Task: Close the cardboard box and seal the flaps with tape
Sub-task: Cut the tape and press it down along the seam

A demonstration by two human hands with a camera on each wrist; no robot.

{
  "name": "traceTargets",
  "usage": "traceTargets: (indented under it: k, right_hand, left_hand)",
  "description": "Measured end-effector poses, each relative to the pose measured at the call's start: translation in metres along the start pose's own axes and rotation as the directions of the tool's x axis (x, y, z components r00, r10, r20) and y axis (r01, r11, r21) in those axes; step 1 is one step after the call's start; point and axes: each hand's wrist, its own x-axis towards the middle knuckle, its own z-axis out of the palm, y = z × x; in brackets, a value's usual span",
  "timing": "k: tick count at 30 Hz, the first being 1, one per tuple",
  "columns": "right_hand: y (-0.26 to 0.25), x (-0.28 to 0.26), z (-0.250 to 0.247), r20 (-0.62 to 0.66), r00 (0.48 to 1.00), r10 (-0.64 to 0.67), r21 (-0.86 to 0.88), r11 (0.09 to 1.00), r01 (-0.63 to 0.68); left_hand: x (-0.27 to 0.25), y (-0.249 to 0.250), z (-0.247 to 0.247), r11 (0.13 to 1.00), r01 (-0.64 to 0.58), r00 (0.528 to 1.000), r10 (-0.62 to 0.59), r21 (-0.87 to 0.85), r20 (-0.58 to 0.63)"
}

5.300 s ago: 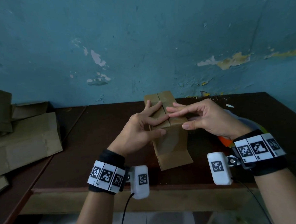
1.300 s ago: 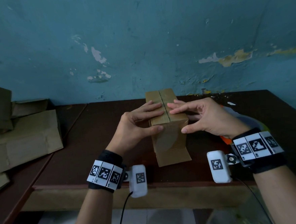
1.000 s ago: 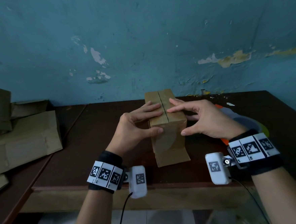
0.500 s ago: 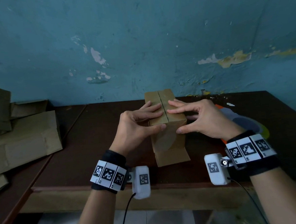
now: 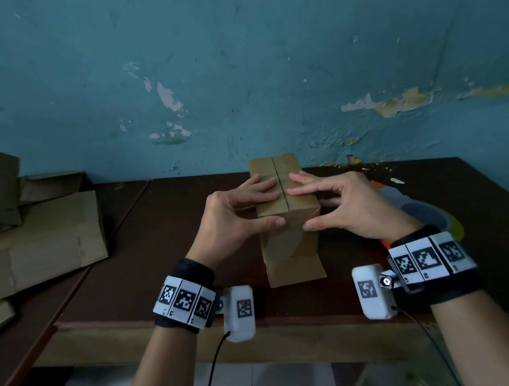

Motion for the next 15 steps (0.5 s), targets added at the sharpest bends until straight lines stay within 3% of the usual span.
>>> traceTargets:
  k: [4, 9, 13, 15]
  right_hand:
    - [-0.006, 0.0, 0.0, 0.007, 1.0, -0.005, -0.038, 0.999, 0.005]
    - [-0.018, -0.004, -0.004, 0.022, 0.999, -0.033, 0.076, 0.997, 0.031]
    - [-0.03, -0.011, -0.019, -0.086, 0.996, 0.015, 0.148, 0.989, -0.002]
    - [-0.032, -0.015, -0.031, -0.179, 0.982, 0.06, 0.101, 0.994, -0.042]
  left_hand:
    - [-0.001, 0.004, -0.006, 1.0, 0.013, 0.999, -0.012, -0.021, 0.033]
    - [-0.001, 0.005, -0.024, 0.998, -0.008, 0.998, 0.005, 0.056, 0.066]
    - [-0.002, 0.02, -0.025, 0.991, 0.046, 0.998, -0.042, 0.124, -0.038]
    - [-0.001, 0.031, -0.014, 0.952, 0.031, 0.997, -0.008, 0.305, -0.076]
